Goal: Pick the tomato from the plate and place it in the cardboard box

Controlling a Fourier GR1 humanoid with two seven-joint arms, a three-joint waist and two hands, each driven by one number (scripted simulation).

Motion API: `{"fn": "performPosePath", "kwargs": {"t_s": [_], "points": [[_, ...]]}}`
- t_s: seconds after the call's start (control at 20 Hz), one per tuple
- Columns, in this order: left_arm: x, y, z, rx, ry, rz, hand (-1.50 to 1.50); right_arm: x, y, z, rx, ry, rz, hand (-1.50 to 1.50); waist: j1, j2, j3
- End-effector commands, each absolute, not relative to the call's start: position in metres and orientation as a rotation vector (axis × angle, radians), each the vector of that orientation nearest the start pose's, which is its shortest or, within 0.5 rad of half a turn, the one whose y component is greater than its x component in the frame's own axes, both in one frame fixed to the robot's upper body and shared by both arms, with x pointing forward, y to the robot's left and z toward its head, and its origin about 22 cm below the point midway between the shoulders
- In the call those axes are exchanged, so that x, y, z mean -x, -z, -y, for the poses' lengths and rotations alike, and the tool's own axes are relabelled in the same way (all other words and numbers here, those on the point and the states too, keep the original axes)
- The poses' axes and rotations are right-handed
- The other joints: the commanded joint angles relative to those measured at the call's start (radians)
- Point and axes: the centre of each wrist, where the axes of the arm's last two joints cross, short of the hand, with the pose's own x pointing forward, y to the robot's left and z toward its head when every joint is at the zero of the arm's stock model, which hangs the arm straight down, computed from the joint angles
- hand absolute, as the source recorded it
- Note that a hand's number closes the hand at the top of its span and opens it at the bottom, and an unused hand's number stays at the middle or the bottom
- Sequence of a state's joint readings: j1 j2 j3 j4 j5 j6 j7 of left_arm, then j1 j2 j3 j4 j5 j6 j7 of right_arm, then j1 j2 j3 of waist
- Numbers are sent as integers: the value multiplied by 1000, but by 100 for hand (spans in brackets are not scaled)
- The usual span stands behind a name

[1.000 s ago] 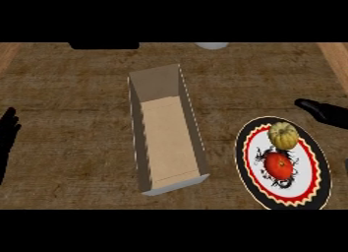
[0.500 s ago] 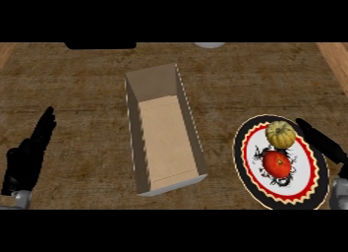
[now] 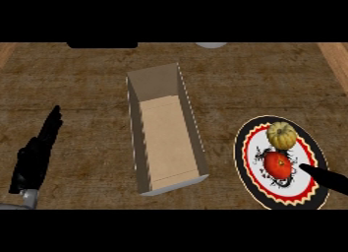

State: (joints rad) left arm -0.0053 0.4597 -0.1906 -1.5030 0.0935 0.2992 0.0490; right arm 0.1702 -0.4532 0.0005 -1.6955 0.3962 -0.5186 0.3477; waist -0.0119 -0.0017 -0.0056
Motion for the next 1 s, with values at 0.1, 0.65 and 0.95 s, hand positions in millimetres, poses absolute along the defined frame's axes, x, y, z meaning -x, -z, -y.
{"fn": "performPosePath", "kwargs": {"t_s": [0.1,0.65,0.95], "points": [[-241,-12,-296,-408,187,1451,0,-180,-46,327,923,-426,919,-150,7,2,0],[-238,-18,-300,-387,209,1442,0,-217,-108,254,816,-472,730,-150,17,1,5],[-245,-20,-266,-373,206,1459,0,-228,-83,242,853,-459,661,-150,15,1,6]]}}
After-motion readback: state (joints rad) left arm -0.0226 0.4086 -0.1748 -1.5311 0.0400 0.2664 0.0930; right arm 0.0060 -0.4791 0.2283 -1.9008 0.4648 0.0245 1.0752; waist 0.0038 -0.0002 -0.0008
